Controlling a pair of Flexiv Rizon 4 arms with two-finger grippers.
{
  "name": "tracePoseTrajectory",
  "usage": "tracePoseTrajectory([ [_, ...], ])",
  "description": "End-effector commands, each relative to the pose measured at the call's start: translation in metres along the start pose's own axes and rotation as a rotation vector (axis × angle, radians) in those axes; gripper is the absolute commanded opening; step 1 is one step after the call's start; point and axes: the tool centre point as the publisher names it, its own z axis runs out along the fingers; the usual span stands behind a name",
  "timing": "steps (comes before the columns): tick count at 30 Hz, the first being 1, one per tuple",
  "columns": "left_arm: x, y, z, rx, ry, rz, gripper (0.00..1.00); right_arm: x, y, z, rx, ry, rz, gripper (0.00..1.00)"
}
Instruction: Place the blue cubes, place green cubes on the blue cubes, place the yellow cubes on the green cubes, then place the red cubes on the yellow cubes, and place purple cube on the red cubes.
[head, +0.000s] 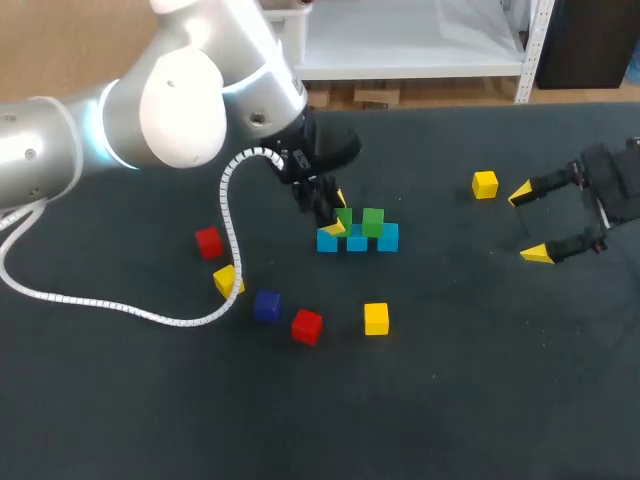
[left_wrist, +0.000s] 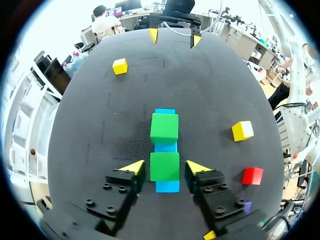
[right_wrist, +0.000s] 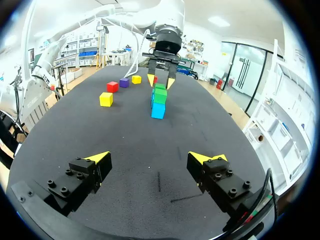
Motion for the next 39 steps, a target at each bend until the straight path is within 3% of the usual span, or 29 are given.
tracePoseTrajectory([
  [1,0.000,-0.001,-0.005,0.003,-0.001,0.000,1.00,0.001,0.000,0.000,0.000,-0.003,-0.001,1.00],
  [11,0.010,-0.010,-0.053,-0.036,-0.075,-0.080,1.00,0.001,0.000,0.000,0.000,-0.003,-0.001,1.00],
  [21,0.041,-0.031,-0.103,-0.067,-0.102,-0.140,1.00,0.001,0.000,0.000,0.000,-0.003,-0.001,1.00],
  [31,0.080,-0.053,-0.121,-0.040,-0.109,-0.101,1.00,0.001,0.000,0.000,0.000,-0.003,-0.001,1.00],
  [39,0.103,-0.068,-0.144,-0.018,-0.102,-0.009,1.00,0.001,0.000,0.000,0.000,-0.003,-0.001,1.00],
])
